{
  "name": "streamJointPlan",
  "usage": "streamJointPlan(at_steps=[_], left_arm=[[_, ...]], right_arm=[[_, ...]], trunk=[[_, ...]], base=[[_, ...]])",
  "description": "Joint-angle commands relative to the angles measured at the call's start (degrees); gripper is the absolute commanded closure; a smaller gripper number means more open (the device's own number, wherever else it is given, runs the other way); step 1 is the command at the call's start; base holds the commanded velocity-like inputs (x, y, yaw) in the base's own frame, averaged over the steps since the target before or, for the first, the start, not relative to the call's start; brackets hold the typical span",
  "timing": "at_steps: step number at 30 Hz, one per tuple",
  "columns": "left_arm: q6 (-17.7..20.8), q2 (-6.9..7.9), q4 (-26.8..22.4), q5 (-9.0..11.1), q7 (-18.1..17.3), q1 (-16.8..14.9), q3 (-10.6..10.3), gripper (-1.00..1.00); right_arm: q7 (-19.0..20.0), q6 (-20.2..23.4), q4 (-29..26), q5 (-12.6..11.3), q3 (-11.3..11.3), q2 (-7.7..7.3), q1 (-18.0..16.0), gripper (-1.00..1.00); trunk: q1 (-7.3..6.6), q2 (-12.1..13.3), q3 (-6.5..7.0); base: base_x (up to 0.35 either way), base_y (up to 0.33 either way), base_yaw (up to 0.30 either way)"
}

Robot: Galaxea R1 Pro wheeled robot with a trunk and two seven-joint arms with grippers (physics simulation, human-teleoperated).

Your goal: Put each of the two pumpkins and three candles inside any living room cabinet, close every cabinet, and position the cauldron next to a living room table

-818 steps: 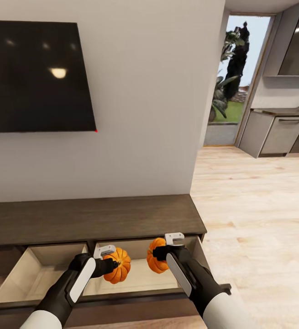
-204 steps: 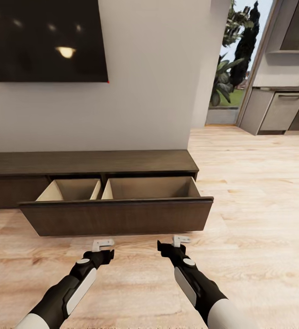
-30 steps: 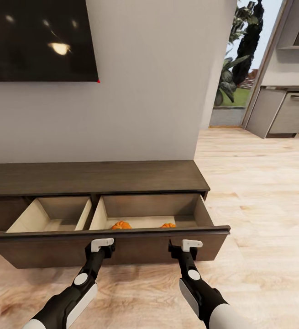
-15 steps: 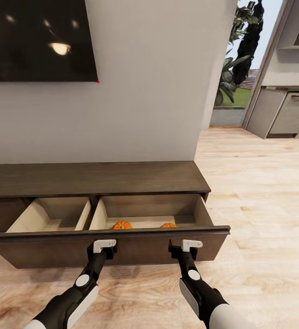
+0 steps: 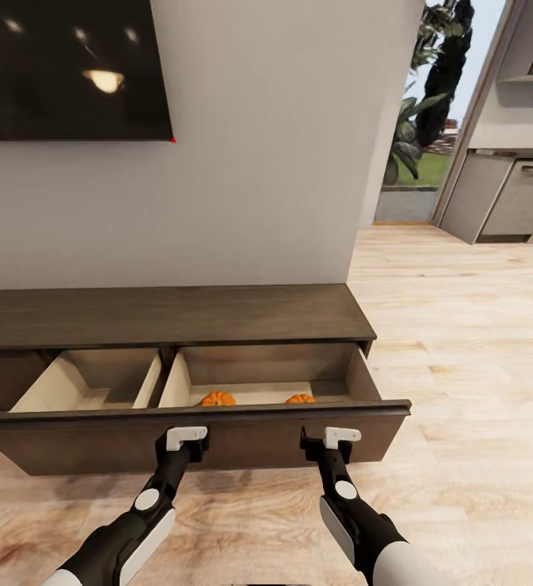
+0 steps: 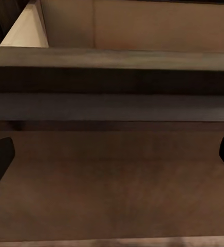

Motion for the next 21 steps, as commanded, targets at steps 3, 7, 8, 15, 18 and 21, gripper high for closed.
streamJointPlan(at_steps=[3,7,8,15,18,21], left_arm=[[-0.3,0.09,0.0,0.6,0.5,-0.1,-0.5,-1.0],[-0.4,0.09,0.0,0.7,0.5,-0.1,-0.4,-1.0],[-0.4,0.09,0.0,0.7,0.5,-0.1,-0.4,-1.0],[-0.4,0.09,0.0,0.8,0.5,-0.1,-0.5,-1.0],[-0.3,0.09,0.0,0.9,0.5,-0.1,-0.5,-1.0],[-0.4,0.09,0.0,0.9,0.5,-0.1,-0.6,-1.0]], right_arm=[[-0.3,-0.3,0.0,-0.6,0.5,-0.08,-0.1,-1.0],[-0.2,-1.3,0.0,-0.6,0.5,-0.11,-0.1,-1.0],[-0.2,-2.3,0.1,-0.6,0.5,-0.12,-0.1,-1.0],[-0.2,-5.2,0.4,-0.4,0.6,-0.13,-0.1,-1.0],[-0.2,-5.2,0.4,-0.4,0.6,-0.13,-0.1,-1.0],[-0.2,-5.3,0.4,-0.4,0.6,-0.13,-0.1,-1.0]], trunk=[[-0.01,0.0,-0.05],[-0.01,0.0,-0.05],[-0.01,0.0,-0.05],[-0.01,0.0,-0.05],[-0.01,0.0,-0.05],[-0.01,0.0,-0.05]], base=[[0.0,0.0,0.0],[0.0,0.0,0.0],[0.0,0.0,0.0],[0.001,0.0,0.0],[0.126,0.0,0.0],[0.101,0.0,0.0]])
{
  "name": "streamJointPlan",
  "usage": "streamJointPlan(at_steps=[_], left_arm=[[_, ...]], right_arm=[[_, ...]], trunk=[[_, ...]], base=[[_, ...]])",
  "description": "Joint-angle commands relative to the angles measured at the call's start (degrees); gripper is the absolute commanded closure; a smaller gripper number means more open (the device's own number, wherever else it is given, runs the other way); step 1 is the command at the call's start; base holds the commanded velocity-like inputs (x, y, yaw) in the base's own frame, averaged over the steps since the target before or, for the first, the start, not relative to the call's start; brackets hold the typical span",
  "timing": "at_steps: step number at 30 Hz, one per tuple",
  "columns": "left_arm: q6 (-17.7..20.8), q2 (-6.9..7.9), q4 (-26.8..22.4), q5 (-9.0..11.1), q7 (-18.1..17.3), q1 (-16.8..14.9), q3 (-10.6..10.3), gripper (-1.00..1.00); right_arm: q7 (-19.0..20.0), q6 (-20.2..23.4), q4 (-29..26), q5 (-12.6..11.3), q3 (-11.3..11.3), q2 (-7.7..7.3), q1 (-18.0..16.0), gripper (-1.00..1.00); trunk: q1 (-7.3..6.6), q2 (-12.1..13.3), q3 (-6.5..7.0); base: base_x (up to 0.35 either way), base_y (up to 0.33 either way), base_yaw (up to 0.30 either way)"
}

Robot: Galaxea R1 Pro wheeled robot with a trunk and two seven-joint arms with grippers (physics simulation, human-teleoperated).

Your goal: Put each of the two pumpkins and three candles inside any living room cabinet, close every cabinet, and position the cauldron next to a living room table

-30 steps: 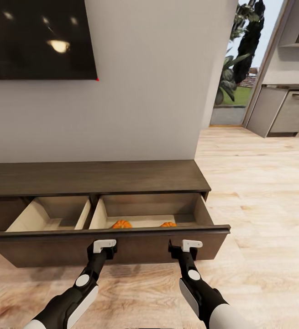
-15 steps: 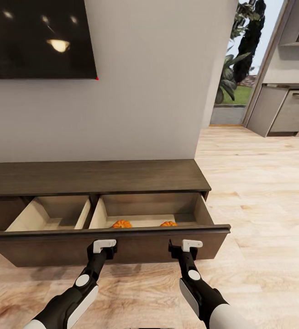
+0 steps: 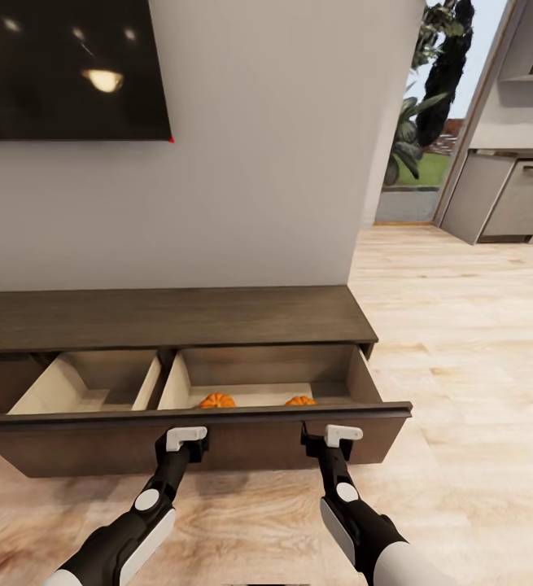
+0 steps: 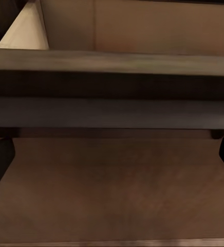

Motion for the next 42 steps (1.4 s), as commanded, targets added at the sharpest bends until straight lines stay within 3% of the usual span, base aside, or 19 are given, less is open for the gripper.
streamJointPlan(at_steps=[1,42], left_arm=[[-0.3,0.1,0.0,0.4,0.5,-0.1,-0.5,-1.0],[-0.3,0.1,0.0,0.4,0.5,-0.1,-0.5,-1.0]], right_arm=[[-0.4,-0.2,0.0,-0.5,0.5,-0.04,-0.1,-1.0],[-0.4,-0.2,0.1,-0.3,0.5,-0.04,-0.1,-1.0]], trunk=[[-0.01,0.0,-0.04],[-0.01,0.0,-0.04]], base=[[0.102,0.0,0.0],[0.218,0.0,0.0]])
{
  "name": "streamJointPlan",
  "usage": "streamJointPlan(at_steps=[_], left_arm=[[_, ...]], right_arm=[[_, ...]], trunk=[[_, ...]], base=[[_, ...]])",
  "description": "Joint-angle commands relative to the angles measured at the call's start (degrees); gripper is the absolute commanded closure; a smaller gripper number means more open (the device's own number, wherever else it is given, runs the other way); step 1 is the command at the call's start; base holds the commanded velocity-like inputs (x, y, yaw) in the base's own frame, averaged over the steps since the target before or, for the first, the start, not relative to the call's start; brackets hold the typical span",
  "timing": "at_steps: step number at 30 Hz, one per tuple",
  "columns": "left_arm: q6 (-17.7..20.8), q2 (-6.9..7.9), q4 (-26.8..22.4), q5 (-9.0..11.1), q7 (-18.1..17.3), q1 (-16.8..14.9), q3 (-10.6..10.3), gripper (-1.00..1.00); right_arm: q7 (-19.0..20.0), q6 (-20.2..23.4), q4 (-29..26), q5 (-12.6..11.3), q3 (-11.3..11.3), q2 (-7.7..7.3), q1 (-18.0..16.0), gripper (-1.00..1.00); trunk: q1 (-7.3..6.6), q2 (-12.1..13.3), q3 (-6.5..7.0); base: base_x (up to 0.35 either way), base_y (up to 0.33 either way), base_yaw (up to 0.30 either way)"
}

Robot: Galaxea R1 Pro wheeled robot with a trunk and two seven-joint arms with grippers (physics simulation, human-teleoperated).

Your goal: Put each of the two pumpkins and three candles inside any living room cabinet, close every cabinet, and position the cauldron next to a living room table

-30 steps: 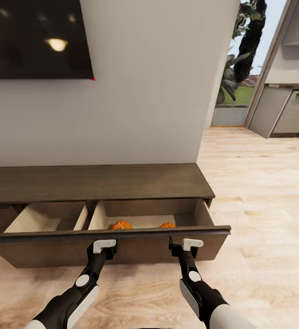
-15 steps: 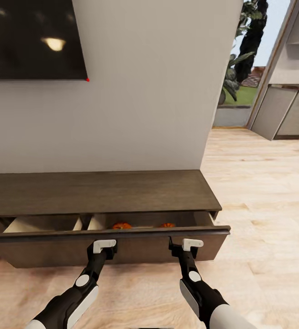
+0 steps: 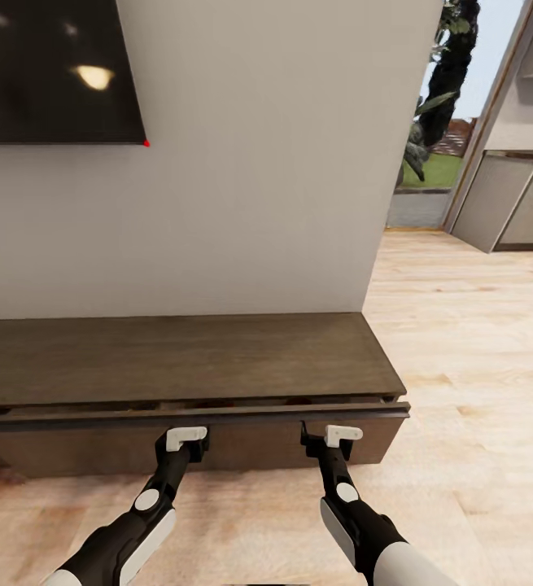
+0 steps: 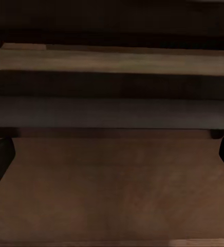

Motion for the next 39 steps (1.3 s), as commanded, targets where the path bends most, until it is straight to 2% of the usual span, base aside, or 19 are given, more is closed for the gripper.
streamJointPlan(at_steps=[1,16,29,35,37,39], left_arm=[[-0.4,0.09,0.0,0.5,0.4,-0.1,-0.5,-1.0],[-0.4,0.09,-0.1,0.4,0.4,-0.1,-0.5,-1.0],[-0.3,0.09,0.0,0.3,0.3,-0.1,-0.5,-1.0],[1.1,0.25,-0.7,0.1,0.1,-0.1,-0.3,-1.0],[5.8,0.47,-2.3,0.0,0.1,-0.1,0.1,-1.0],[12.3,0.66,-4.4,0.1,0.2,-0.1,0.6,-1.0]], right_arm=[[-0.4,-0.2,0.0,-0.5,0.5,-0.04,-0.1,-1.0],[-0.4,-0.2,0.0,-0.4,0.5,-0.04,-0.1,-1.0],[-0.1,0.6,0.0,-0.3,0.5,-0.04,-0.1,-1.0],[-0.1,8.4,-0.5,-0.4,0.6,-0.04,-0.1,-1.0],[-0.2,14.0,-0.8,-0.4,0.6,-0.04,-0.1,-1.0],[-0.3,18.9,-0.9,-0.5,0.6,-0.04,-0.2,-1.0]], trunk=[[0.0,0.0,-0.04],[0.0,0.0,-0.04],[0.0,0.0,-0.04],[0.0,0.0,-0.04],[0.0,0.0,-0.04],[0.0,0.0,-0.04]], base=[[0.102,0.0,0.0],[0.064,0.0,0.0],[-0.299,0.0,0.0],[-0.326,0.0,0.0],[-0.185,0.0,0.0],[-0.076,0.0,0.0]])
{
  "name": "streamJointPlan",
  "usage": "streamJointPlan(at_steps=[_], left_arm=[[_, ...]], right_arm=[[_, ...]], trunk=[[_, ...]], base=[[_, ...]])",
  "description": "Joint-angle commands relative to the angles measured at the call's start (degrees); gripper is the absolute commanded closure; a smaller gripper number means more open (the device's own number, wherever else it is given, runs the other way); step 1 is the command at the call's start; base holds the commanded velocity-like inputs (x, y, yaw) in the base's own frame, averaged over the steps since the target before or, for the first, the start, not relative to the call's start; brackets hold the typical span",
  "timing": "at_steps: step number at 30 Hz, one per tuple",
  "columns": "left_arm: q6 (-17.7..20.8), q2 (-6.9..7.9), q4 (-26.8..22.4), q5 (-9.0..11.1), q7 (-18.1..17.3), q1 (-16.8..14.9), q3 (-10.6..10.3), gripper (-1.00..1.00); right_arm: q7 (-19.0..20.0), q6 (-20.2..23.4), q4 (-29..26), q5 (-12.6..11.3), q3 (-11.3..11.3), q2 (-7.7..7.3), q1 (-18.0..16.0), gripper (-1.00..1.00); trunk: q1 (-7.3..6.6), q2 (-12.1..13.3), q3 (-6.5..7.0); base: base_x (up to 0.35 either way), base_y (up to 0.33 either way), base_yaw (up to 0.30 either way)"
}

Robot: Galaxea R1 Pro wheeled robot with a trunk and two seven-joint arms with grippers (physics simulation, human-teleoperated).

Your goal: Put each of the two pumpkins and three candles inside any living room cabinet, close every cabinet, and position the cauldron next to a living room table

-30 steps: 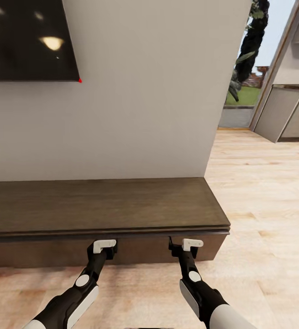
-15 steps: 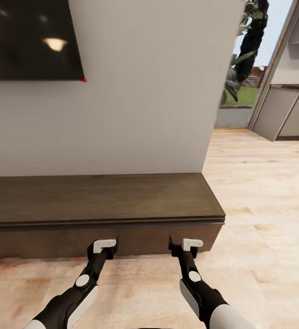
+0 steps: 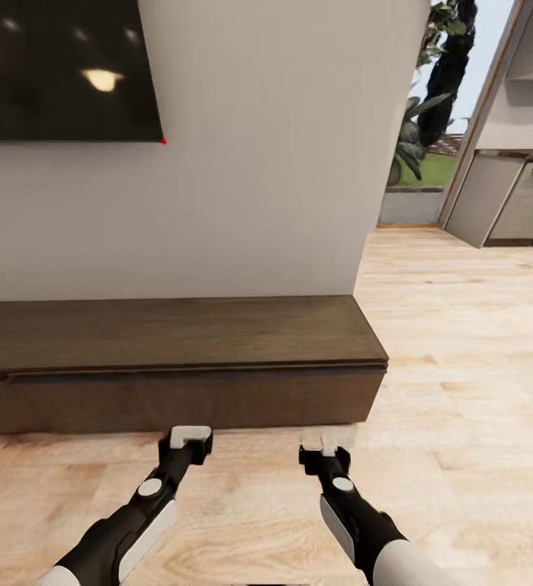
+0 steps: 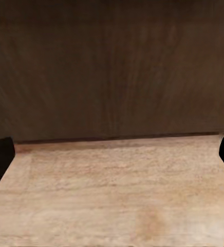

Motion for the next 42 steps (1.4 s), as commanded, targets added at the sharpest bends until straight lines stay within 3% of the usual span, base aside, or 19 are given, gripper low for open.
streamJointPlan(at_steps=[1,7,13,15,16,21,23,33,38,42], left_arm=[[4.8,0.08,-1.5,0.6,0.6,-0.1,0.5,-1.0],[20.3,0.14,-4.6,1.1,0.5,-0.1,5.6,-1.0],[31.4,0.29,-3.5,1.6,0.0,-0.1,11.2,-1.0],[32.9,0.31,-0.9,1.7,-0.2,-0.1,13.5,-1.0],[33.0,0.31,-0.2,1.7,-0.2,-0.1,13.8,-1.0],[33.2,0.38,4.8,1.4,-0.2,0.0,15.0,-1.0],[33.1,0.39,6.1,1.4,-0.2,0.0,15.0,-1.0],[32.8,0.58,9.8,1.4,-0.2,0.4,15.0,-1.0],[32.6,1.1,11.2,1.5,-0.3,0.4,15.0,-1.0],[30.2,1.21,13.5,1.5,-0.3,0.4,15.0,-1.0]], right_arm=[[-0.5,3.7,-0.1,-0.9,0.4,-0.04,-0.2,-1.0],[-0.6,21.0,-5.4,-1.1,0.2,-0.1,-1.1,-1.0],[-0.6,26.4,-6.1,-1.2,0.2,-0.43,-1.1,-1.0],[-0.5,26.4,-6.0,-3.0,0.2,-0.46,-1.0,-1.0],[-0.5,26.5,-6.0,-3.6,0.2,-0.47,-1.0,-1.0],[-0.2,25.0,-4.9,-14.0,0.4,-0.54,-0.5,-1.0],[-0.2,23.2,-4.5,-15.5,0.4,-0.56,-0.2,-1.0],[-0.2,21.2,-3.6,-16.9,0.5,-0.57,0.0,-1.0],[-0.3,21.5,-3.4,-17.0,0.5,-0.57,0.0,-1.0],[-0.3,22.0,-3.4,-17.0,0.6,-0.38,0.0,-1.0]], trunk=[[-0.02,0.0,-0.05],[-0.02,0.0,-0.05],[-0.02,0.0,-0.05],[-0.04,0.0,0.17],[-0.07,0.0,0.39],[-0.2,0.1,1.5],[-0.25,0.1,1.95],[-0.51,0.2,4.16],[-1.61,2.2,5.06],[-2.49,3.8,5.78]], base=[[-0.03,0.0,0.0],[-0.011,0.0,0.0],[-0.005,0.0,0.0],[0.0,0.0,0.0],[0.0,0.0,0.0],[0.0,0.0,0.0],[0.0,0.0,0.0],[0.0,0.0,0.0],[0.0,0.0,0.0],[0.0,0.0,0.0]])
